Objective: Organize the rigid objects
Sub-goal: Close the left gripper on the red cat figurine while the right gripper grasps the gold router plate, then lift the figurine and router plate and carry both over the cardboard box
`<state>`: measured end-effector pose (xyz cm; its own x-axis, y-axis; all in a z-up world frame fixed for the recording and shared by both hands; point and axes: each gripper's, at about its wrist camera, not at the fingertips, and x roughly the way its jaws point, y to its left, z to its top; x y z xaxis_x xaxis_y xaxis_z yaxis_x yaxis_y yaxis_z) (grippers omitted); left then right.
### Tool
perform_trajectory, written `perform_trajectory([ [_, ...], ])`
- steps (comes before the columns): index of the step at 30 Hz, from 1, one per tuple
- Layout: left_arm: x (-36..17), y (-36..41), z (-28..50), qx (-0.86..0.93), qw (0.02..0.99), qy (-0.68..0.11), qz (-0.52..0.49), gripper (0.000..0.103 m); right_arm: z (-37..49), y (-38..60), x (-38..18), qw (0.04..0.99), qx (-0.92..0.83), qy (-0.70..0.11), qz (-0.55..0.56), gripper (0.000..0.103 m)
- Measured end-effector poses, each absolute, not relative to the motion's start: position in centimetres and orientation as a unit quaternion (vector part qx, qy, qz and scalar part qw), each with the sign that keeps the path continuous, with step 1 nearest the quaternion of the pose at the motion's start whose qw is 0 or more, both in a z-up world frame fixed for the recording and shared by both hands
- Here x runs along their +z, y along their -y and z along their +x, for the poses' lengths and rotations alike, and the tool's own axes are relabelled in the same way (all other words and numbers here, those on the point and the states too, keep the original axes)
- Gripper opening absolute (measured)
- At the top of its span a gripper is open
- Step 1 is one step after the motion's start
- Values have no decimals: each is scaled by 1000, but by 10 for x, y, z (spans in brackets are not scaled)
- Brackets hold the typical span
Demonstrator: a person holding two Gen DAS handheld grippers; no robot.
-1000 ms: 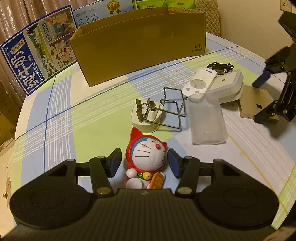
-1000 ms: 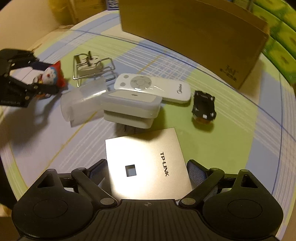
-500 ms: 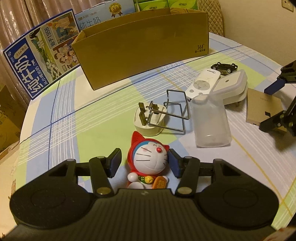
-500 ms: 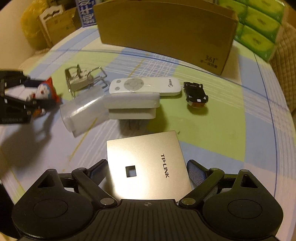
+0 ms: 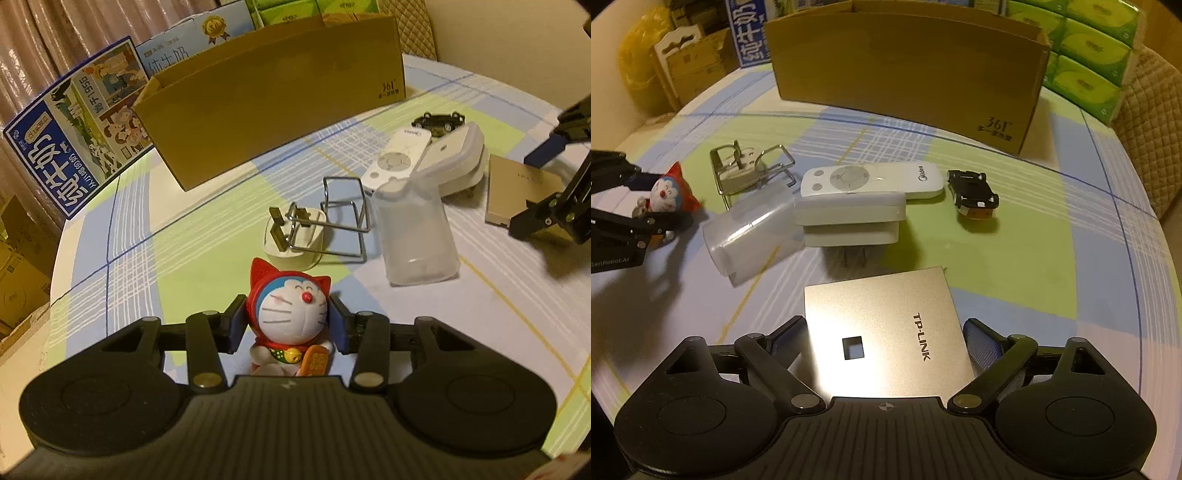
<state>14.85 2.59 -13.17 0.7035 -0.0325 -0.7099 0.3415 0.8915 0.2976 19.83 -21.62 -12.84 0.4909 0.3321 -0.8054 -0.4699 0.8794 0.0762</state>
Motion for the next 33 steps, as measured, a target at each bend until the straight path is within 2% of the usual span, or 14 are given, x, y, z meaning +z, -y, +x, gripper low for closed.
perform_trajectory([
  [23,-111,-24,128,-101,915,-359,157,40,171,232,-91,887,196,-416,-31,88],
  [33,-80,-25,131,-78,924,-355,117,40,173,232,-64,899,196,-391,-23,88],
])
